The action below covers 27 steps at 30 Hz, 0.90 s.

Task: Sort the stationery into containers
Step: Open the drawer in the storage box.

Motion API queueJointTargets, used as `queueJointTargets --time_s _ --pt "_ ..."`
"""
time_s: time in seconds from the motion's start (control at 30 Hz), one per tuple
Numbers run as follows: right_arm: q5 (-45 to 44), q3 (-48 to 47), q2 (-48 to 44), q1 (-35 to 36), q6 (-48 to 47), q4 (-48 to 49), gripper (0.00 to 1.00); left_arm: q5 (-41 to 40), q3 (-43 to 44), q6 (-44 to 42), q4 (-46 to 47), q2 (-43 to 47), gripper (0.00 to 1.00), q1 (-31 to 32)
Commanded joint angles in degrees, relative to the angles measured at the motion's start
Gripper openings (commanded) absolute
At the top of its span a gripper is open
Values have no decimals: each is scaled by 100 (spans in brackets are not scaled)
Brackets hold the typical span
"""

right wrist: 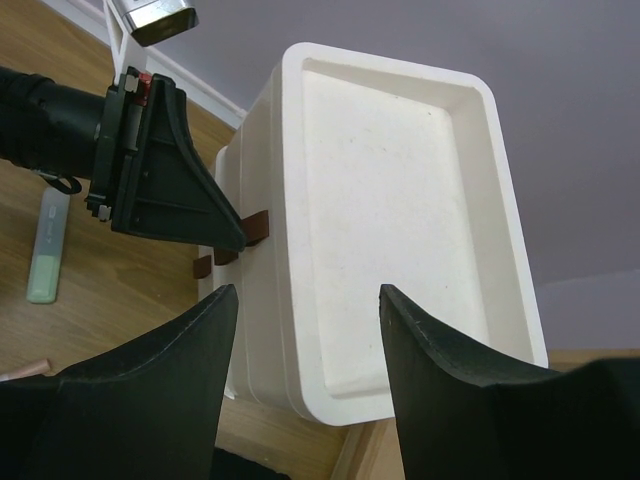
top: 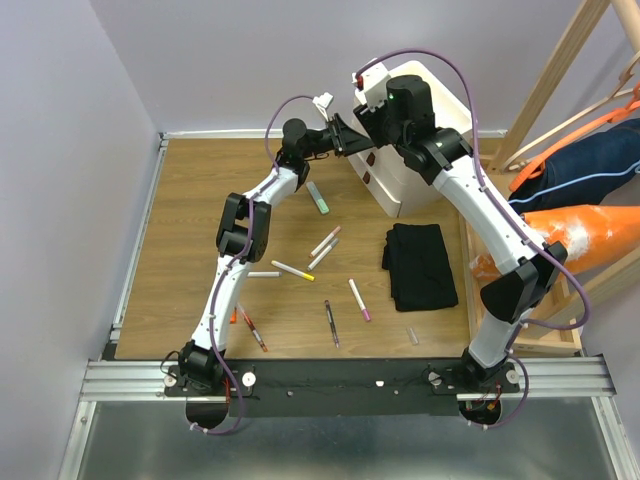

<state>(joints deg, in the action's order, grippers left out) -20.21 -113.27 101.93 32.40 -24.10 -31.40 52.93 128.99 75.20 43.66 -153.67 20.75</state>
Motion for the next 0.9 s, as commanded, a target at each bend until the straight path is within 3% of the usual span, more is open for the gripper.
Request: queueJointTargets --time_s 0.0,0.27,0.47,0.63,0.67,0.77,0.87 --pt "-150 -133 64 12 -42 28 66 -107 30 -93 152 144 47 17" --pt "-124 -125 117 3 -42 20 65 -125 4 -76 222 153 35 16" --pt "-133 -90 143 12 -60 28 63 -133 -49 -32 432 223 32 8" --pt "-106 -116 169 12 -69 28 61 -55 -269 47 652 407 12 -71" --pt "-89 -116 169 3 -69 46 61 -20 -347 39 644 442 2 -115" --pt "-45 -107 178 12 -86 98 60 -90 -567 65 -92 653 0 -203" --pt "-27 -107 187 3 -121 169 60 121 -795 -14 90 803 0 -273"
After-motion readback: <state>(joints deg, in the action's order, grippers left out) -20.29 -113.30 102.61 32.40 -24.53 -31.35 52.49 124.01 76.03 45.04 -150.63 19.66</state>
